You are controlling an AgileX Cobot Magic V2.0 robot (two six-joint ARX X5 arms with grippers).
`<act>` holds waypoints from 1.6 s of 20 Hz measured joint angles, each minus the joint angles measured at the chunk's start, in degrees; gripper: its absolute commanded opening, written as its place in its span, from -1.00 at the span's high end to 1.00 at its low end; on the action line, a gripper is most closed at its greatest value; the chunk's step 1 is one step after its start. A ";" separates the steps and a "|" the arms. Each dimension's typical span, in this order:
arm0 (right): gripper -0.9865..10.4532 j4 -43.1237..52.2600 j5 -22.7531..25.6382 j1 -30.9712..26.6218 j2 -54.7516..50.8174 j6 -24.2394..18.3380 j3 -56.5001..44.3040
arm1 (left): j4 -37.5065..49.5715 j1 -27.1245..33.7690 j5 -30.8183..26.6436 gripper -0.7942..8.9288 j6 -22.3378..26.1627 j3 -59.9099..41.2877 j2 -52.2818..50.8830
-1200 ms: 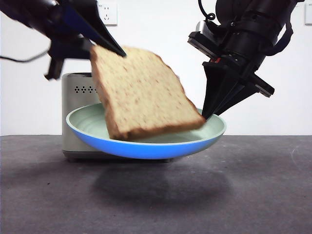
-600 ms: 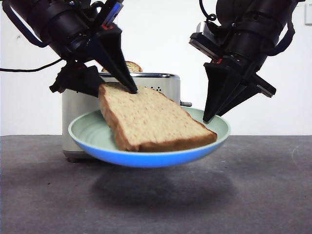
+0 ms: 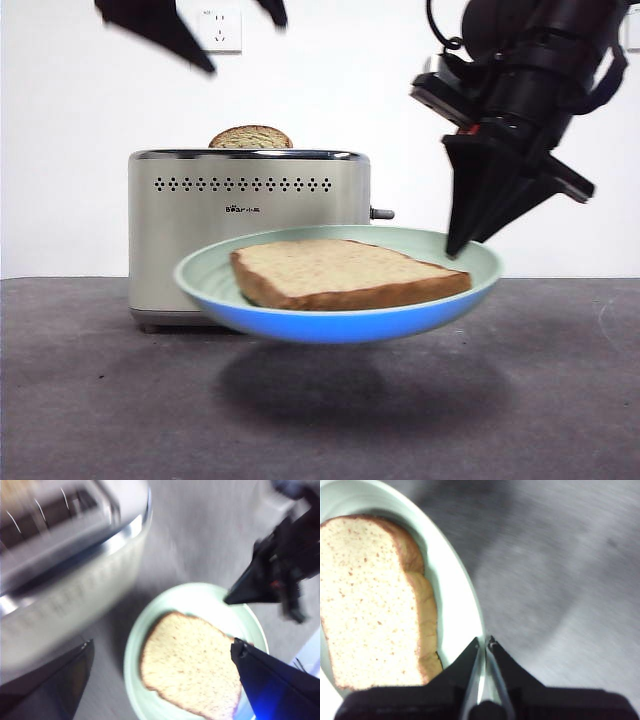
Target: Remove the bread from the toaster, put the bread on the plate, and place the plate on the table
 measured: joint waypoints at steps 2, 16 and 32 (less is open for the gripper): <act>0.85 -1.62 0.00 -2.25 0.00 -0.87 0.00 | 0.09 -0.42 -0.04 -0.11 0.61 3.15 -2.62; 0.85 -2.25 0.00 -15.56 0.00 -4.28 0.00 | 8.63 -1.05 -0.04 -0.10 0.90 5.03 -26.27; 0.84 -1.92 -0.50 -14.12 12.17 -4.31 0.00 | 8.09 -1.05 -0.17 -0.10 0.90 5.03 -29.83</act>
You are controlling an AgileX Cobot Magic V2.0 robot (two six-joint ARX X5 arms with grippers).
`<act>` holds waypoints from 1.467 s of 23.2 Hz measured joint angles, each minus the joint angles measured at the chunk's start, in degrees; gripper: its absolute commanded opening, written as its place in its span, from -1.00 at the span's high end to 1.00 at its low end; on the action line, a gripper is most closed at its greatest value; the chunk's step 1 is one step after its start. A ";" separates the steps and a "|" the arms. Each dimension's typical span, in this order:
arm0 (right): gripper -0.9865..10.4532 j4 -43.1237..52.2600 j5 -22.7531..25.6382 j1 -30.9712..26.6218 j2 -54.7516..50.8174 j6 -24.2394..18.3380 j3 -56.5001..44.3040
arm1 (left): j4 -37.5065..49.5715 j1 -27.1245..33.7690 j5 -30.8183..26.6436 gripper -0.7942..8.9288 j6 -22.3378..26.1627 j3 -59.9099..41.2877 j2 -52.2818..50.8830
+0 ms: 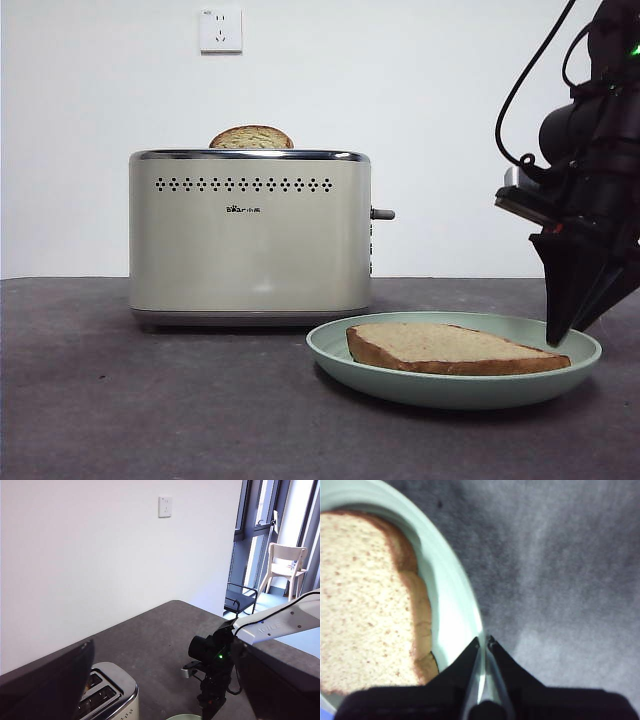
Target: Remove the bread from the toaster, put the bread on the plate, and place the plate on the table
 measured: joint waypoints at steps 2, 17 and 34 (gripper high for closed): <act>0.64 1.03 0.04 0.00 0.07 -0.13 0.00 | 0.00 0.00 -0.02 -0.10 0.00 0.00 0.04; 0.33 1.64 -0.04 1.05 -20.17 3.19 0.48 | -4.83 0.00 -5.92 -0.06 4.02 -0.07 0.70; 0.71 0.98 -0.59 11.06 -49.03 7.82 3.39 | 10.38 0.00 -24.06 0.85 -2.32 -36.63 -15.56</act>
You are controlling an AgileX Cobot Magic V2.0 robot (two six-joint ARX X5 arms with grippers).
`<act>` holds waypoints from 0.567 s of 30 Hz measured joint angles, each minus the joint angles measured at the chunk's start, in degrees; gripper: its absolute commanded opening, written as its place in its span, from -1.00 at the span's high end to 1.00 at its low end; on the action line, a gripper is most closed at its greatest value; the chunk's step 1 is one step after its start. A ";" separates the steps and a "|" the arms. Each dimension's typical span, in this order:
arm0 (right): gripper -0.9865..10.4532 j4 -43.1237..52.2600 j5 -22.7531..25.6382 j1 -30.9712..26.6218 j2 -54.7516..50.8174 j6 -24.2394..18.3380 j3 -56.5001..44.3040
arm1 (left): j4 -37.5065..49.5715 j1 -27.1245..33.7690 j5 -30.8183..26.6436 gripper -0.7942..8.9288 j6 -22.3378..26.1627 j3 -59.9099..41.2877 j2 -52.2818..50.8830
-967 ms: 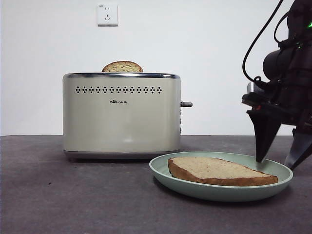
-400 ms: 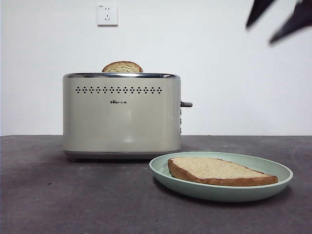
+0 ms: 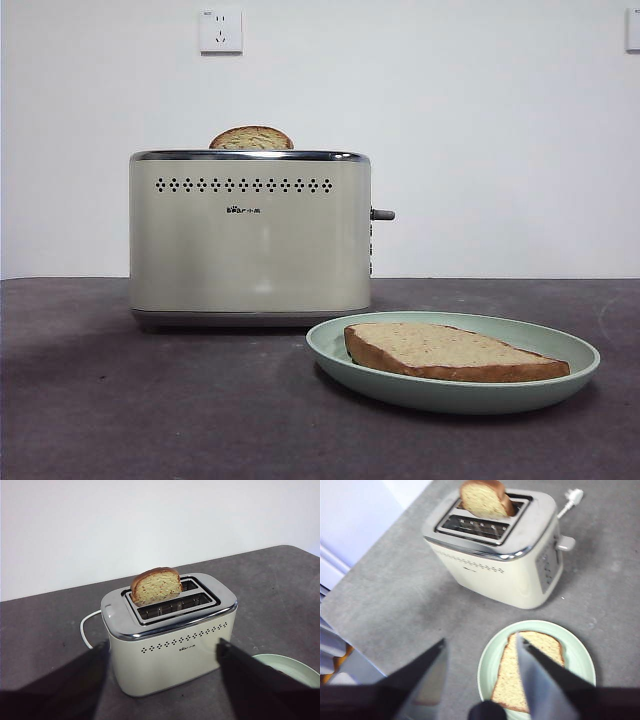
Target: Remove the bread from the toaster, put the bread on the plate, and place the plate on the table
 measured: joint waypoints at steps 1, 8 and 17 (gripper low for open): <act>0.86 0.00 0.00 0.28 -0.48 -0.02 0.00 | 0.02 0.00 0.04 0.85 -0.26 0.00 0.02; 0.85 -0.02 0.17 0.87 -0.74 -0.42 0.00 | 0.28 0.00 1.42 0.85 -0.68 -0.02 0.24; 0.82 -0.02 0.17 0.87 -0.72 0.59 0.00 | -3.74 0.00 1.38 0.84 -0.94 -0.02 0.24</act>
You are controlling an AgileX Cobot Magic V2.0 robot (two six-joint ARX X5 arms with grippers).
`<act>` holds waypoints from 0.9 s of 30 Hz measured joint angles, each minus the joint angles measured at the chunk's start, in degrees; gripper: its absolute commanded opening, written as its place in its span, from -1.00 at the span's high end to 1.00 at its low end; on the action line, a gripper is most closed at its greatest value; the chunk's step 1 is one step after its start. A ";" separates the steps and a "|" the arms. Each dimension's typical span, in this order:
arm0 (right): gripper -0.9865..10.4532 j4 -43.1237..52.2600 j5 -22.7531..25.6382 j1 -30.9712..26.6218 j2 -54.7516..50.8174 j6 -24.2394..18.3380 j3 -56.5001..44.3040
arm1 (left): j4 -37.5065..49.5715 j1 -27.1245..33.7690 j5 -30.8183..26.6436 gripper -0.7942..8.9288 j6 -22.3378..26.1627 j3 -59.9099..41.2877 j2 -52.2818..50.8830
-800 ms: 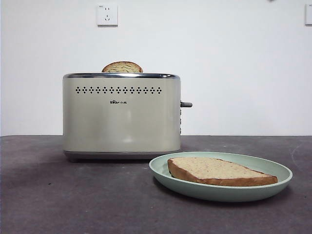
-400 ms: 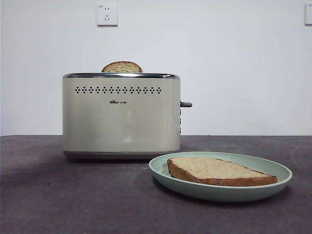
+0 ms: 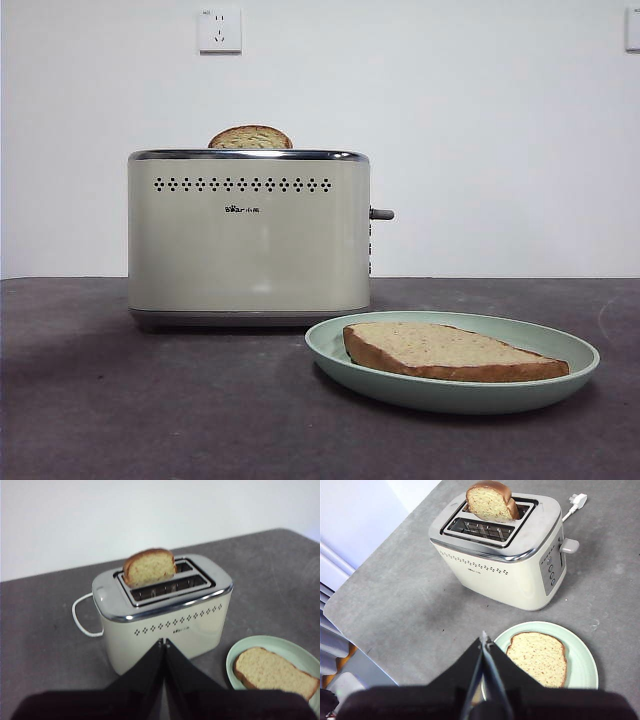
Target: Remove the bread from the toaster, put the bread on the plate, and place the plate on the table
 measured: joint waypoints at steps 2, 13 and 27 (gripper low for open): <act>0.82 0.00 0.02 0.00 -0.02 0.11 0.00 | -0.61 0.00 0.00 0.84 0.00 0.00 0.13; 0.83 0.00 0.00 0.00 -0.02 0.28 0.00 | -1.05 0.00 0.00 0.84 0.00 0.00 0.92; 0.82 0.00 0.02 0.00 -0.02 0.28 0.00 | 11.32 8.96 9.60 0.84 1.29 -7.43 -3.61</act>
